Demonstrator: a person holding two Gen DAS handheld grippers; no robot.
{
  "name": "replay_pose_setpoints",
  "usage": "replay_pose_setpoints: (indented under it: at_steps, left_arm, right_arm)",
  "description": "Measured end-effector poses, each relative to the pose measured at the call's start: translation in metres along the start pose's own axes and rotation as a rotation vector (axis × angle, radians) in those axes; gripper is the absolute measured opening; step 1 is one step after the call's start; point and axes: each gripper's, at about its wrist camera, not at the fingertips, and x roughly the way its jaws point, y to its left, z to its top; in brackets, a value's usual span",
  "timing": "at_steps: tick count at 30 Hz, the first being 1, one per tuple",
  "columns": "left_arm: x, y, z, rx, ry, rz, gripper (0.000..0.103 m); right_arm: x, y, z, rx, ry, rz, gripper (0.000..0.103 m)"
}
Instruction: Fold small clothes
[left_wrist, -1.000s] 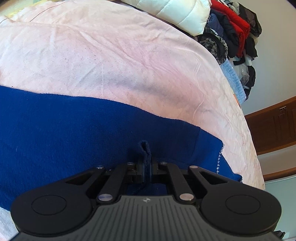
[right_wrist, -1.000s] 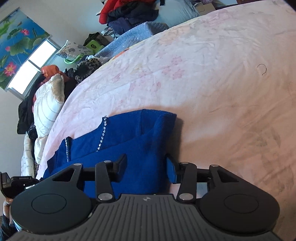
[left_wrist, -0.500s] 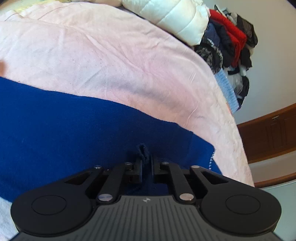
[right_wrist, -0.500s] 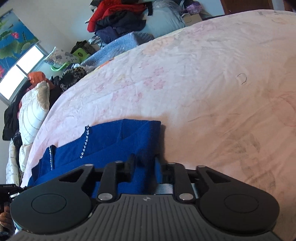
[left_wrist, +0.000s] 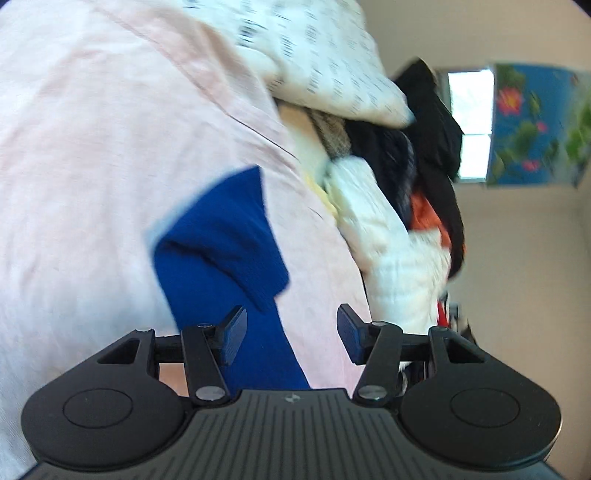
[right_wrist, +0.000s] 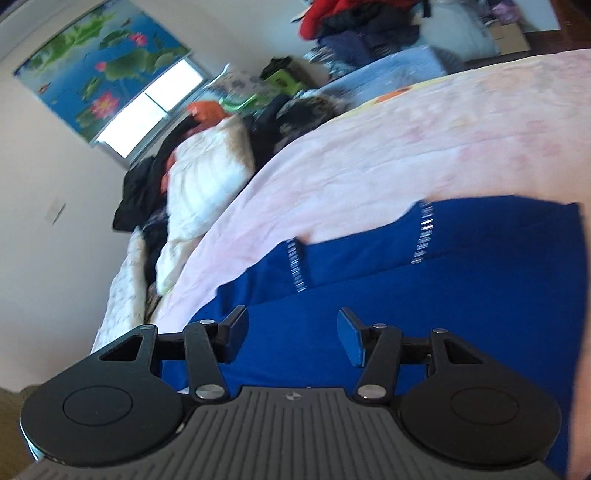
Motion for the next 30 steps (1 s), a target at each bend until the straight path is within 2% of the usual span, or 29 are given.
replay_pose_setpoints:
  at_steps: [4,7,11,13,15,16,17,18,19,21,28,30]
  left_arm:
    - [0.008,0.016,0.013,-0.102,-0.031,0.056,0.053]
    - [0.018,0.023,0.021,-0.148,-0.041,0.053,0.053]
    - [0.035,0.028,0.030,-0.185,-0.006,0.028,0.054]
    - [0.043,0.023,0.032,-0.176,0.013,0.021,0.061]
    - [0.047,0.020,0.033,-0.169,0.009,0.033,0.060]
    - [0.049,0.019,0.033,-0.171,0.005,0.041,0.056]
    - [0.050,0.019,0.033,-0.169,0.004,0.056,0.046]
    - [0.054,0.019,0.034,-0.163,0.013,0.072,0.019]
    - [0.058,0.021,0.035,-0.167,0.036,0.078,0.007]
    - [0.061,0.028,0.035,-0.202,0.080,0.042,0.007]
    - [0.041,0.017,0.023,-0.226,0.218,-0.133,0.007]
    - [0.037,0.014,0.016,-0.220,0.268,-0.170,0.007]
  right_arm:
    - [0.059,0.068,-0.018,-0.069,0.116,0.104,0.055]
    - [0.093,0.111,-0.032,-0.110,0.180,0.163,0.057]
    - [0.128,0.149,-0.049,-0.137,0.252,0.200,0.059]
    - [0.141,0.161,-0.056,-0.152,0.282,0.207,0.061]
    - [0.152,0.169,-0.060,-0.150,0.299,0.204,0.061]
    - [0.159,0.170,-0.062,-0.143,0.308,0.203,0.061]
    - [0.166,0.172,-0.063,-0.131,0.319,0.203,0.061]
    - [0.172,0.173,-0.064,-0.115,0.329,0.205,0.061]
    - [0.179,0.174,-0.066,-0.100,0.340,0.209,0.061]
    - [0.191,0.177,-0.069,-0.069,0.370,0.227,0.062]
    - [0.237,0.184,-0.068,0.088,0.468,0.296,0.067]
    - [0.254,0.185,-0.069,0.164,0.515,0.336,0.074]
